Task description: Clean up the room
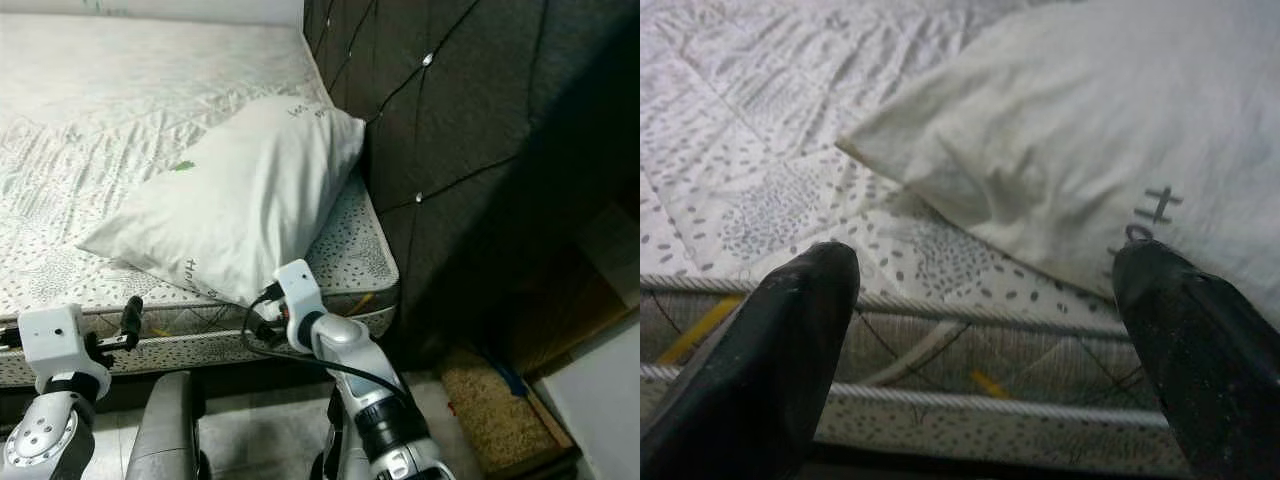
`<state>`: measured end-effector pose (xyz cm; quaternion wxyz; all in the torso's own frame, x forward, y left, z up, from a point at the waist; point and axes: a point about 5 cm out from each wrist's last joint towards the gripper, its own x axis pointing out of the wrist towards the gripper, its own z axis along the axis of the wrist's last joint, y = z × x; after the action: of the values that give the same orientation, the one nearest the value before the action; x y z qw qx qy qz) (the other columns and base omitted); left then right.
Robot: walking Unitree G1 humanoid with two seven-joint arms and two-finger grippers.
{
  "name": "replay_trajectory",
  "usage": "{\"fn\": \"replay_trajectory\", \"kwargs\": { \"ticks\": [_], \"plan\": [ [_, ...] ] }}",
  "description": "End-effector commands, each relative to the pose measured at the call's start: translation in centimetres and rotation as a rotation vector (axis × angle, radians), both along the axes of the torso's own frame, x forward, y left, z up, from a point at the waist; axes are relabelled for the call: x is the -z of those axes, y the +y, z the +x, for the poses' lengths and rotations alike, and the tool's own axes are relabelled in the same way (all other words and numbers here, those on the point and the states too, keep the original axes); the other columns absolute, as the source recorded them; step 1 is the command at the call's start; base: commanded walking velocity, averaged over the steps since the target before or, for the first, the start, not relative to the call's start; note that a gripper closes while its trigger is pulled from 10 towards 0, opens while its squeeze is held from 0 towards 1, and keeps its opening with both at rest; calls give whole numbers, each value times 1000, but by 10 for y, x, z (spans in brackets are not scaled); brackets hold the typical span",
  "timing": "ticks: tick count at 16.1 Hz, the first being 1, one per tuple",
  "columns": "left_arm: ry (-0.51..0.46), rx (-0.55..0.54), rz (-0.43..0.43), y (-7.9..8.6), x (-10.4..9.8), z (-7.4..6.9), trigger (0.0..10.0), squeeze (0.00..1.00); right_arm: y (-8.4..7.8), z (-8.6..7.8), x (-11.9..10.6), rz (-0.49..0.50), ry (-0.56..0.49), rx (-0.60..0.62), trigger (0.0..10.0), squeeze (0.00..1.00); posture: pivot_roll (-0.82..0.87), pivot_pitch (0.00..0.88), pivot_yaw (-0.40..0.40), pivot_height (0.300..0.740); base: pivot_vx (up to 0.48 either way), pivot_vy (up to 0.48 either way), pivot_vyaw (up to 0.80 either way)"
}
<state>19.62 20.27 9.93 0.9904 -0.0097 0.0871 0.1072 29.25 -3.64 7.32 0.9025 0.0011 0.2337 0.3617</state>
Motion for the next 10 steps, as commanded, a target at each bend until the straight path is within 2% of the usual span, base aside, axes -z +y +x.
{"fn": "replay_trajectory", "kwargs": {
  "ticks": [1,2,3,4,5,10],
  "plan": [
    [12,3,-3,-2,0,-3,10000,0,3,5,-4,13,-2,-1,10000,0,76,129,-97,563,0,0,0],
    [15,4,-3,-2,0,-4,10000,0,6,9,-9,50,-2,15,3647,0,75,129,-96,563,0,0,0],
    [19,4,-3,-3,1,-4,10000,0,7,14,-14,70,-7,35,0,0,76,130,-98,563,0,0,0],
    [23,5,-4,-4,1,-5,10000,0,6,18,-16,71,-8,50,3020,0,77,129,-98,563,0,0,0],
    [29,6,-6,-4,2,-4,10000,0,5,22,-18,73,1,69,10000,0,76,125,-99,563,0,0,0],
    [28,9,-5,-5,2,0,10000,0,7,27,-16,84,18,135,10000,0,88,110,-120,563,0,0,0]
  ]
}}
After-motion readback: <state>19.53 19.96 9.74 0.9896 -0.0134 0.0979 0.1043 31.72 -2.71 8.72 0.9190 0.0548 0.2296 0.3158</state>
